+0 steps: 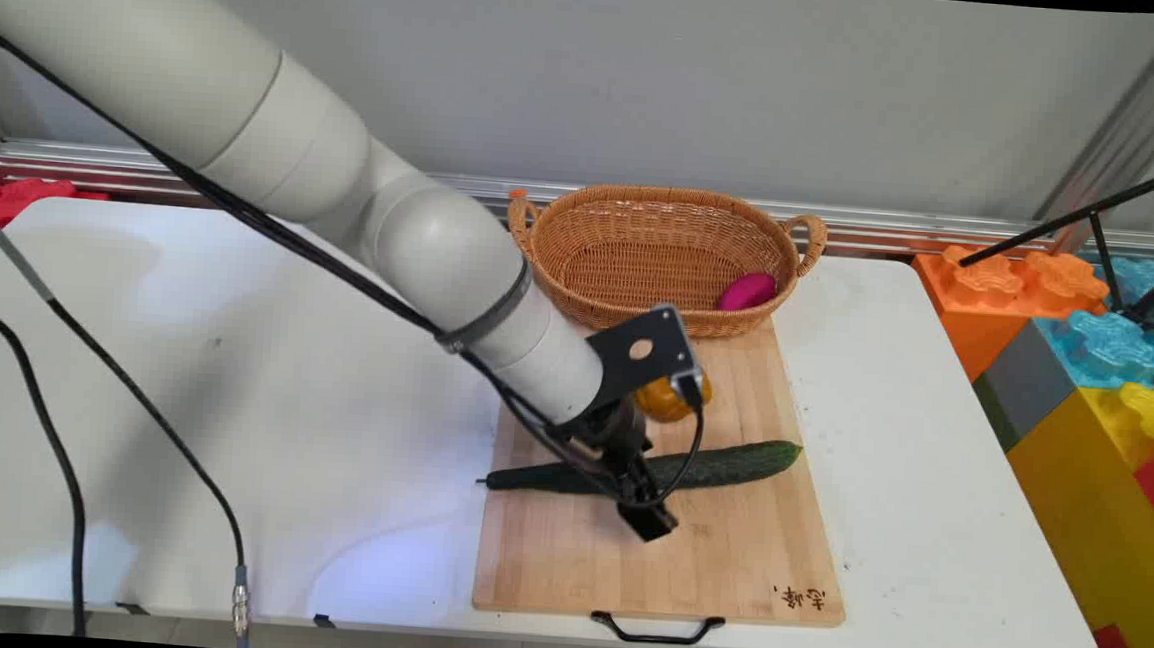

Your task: Pick up the potato from the cutting board

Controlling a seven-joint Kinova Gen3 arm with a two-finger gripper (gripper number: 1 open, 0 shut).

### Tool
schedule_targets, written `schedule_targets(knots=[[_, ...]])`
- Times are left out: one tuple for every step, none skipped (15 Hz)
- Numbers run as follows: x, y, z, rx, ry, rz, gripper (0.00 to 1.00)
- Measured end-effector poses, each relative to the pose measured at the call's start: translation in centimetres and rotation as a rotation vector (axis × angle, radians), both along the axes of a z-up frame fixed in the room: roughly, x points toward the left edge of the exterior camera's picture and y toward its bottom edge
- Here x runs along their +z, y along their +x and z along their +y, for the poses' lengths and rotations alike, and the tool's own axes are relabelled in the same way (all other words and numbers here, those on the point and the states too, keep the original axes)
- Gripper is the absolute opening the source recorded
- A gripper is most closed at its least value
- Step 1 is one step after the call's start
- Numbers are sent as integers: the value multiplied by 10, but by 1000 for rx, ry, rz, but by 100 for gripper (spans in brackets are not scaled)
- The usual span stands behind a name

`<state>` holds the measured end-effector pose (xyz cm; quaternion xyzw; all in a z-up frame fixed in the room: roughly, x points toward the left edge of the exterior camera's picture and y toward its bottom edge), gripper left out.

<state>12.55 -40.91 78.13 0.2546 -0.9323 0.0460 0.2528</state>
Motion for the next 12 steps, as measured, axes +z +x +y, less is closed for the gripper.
schedule_targets(knots=[[4, -1, -2, 3, -2, 5, 100], [8, -2, -3, 4, -4, 9, 100], [12, -2, -5, 7, -7, 14, 100], [17, -3, -8, 9, -10, 20, 100], [24, -4, -11, 12, -16, 26, 100], [31, -5, -16, 14, -24, 32, 100], [39, -5, -22, 15, -40, 35, 100], [46, -4, -29, 20, -54, 38, 100], [50, -2, -35, 27, -63, 38, 100], [55, 1, -43, 36, -73, 37, 100], [57, 4, -50, 45, -81, 33, 100], [59, 8, -60, 59, -87, 27, 100]])
